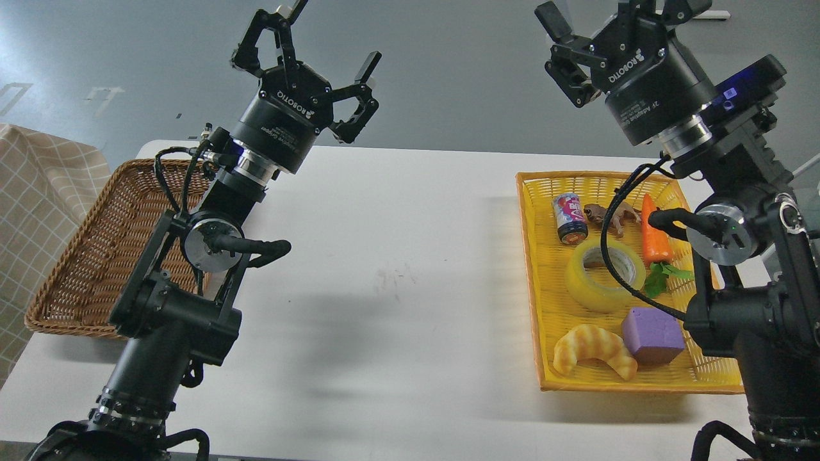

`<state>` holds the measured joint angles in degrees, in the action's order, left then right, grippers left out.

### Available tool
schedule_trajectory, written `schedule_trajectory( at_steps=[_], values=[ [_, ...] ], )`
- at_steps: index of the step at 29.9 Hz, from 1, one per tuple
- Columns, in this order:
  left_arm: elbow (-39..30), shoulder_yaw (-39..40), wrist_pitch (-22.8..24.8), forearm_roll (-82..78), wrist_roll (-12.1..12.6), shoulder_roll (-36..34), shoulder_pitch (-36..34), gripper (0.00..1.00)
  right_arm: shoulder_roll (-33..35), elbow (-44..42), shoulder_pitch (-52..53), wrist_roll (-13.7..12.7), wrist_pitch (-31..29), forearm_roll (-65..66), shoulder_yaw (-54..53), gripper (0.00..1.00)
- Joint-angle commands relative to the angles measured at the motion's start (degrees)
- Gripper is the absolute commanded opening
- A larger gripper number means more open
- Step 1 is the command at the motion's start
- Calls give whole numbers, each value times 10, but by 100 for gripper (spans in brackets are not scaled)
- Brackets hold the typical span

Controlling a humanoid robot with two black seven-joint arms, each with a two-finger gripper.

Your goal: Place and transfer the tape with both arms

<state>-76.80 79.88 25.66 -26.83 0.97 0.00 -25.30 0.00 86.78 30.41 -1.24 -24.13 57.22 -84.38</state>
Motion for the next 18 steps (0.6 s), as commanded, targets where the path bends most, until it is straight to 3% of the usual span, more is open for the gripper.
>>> schedule_trajectory(
  at_steps=[1, 18],
  values=[
    [2, -1, -8, -1, 0, 0, -4, 98, 0, 7, 0, 0, 0, 0, 0, 100],
    [3, -2, -15, -44, -4, 0, -2, 98, 0, 8, 2, 0, 0, 1, 2, 100]
  ],
)
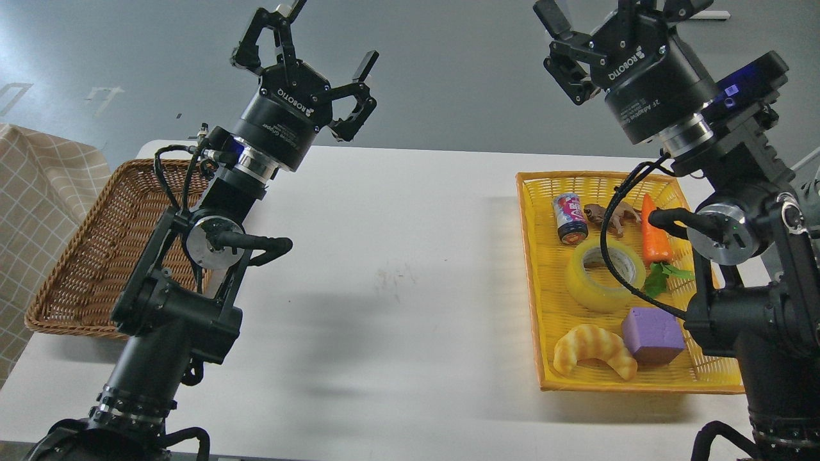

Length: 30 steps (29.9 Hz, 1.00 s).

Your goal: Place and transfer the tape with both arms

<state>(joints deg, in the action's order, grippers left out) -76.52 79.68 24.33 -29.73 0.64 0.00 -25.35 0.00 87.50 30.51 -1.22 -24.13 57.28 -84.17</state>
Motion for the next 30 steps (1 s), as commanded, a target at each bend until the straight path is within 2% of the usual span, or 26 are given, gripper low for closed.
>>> schedule_trajectory(
  at_steps=[1, 30],
  values=[
    [1, 0, -1, -14, -1, 0, -1, 98, 0, -1, 1, 0, 0, 0, 0, 100],
    [-1, -1, 6, -18, -6, 0, -1, 98, 0, 0, 1, 0, -2, 1, 3, 100]
  ],
)
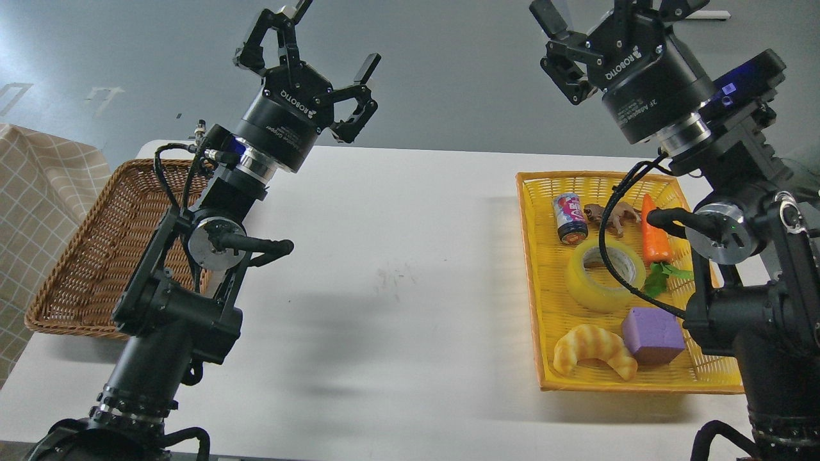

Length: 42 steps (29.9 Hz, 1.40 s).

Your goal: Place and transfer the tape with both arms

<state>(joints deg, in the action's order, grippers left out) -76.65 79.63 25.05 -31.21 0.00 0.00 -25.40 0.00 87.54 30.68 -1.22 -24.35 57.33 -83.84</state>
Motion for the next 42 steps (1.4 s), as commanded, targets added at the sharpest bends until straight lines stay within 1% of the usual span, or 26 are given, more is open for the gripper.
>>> schedule_trajectory(
  at_steps=[1, 5, 28, 35, 42],
  values=[
    [0, 0, -1, -3, 0, 0, 0, 98, 0, 0, -1, 0, 0, 1, 0, 100],
    [0, 0, -1, -3, -11, 0, 0, 98, 0, 0, -1, 0, 0, 1, 0, 100],
    [-1, 0, -3, -3, -12, 0, 2, 98, 0, 4, -2, 0, 2, 1, -1, 100],
    [0, 0, -2, -3, -12, 0, -9, 98, 0, 5, -3, 0, 3, 1, -2, 100],
    [1, 0, -7, -3, -12, 0, -10, 98, 0, 4, 3, 0, 29, 1, -1, 100]
  ],
)
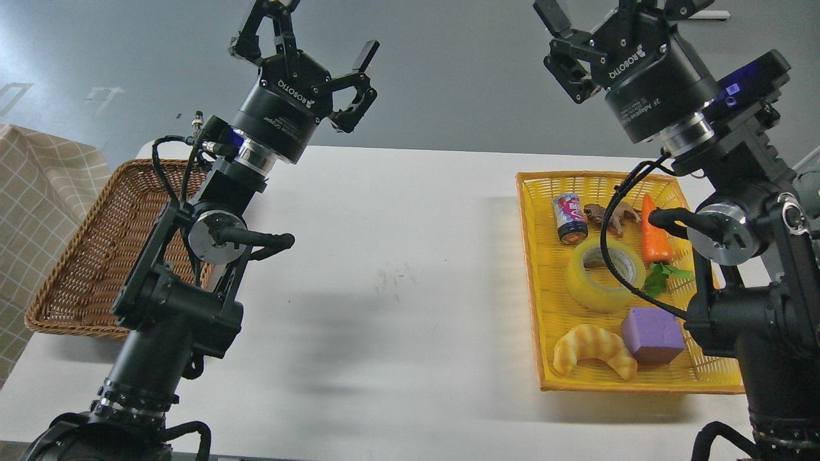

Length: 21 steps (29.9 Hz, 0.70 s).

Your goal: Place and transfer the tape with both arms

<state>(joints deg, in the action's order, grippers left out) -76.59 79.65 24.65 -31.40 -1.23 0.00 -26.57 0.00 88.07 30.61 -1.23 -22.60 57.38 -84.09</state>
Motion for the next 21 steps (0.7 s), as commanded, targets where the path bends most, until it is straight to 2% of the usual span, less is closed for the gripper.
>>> schedule_trajectory(
  at_steps=[1, 5, 9, 21],
  values=[
    [0, -1, -4, -2, 0, 0, 1, 98, 0, 7, 1, 0, 12, -1, -1, 100],
    [0, -1, 1, -2, 0, 0, 0, 98, 0, 46, -5, 2, 15, 0, -23, 100],
    [-6, -1, 31, -2, 0, 0, 4, 98, 0, 44, -17, 2, 14, 0, -41, 100],
    [-18, 1, 33, 2, -2, 0, 10, 98, 0, 45, -49, 1, -4, -1, -31, 100]
  ],
)
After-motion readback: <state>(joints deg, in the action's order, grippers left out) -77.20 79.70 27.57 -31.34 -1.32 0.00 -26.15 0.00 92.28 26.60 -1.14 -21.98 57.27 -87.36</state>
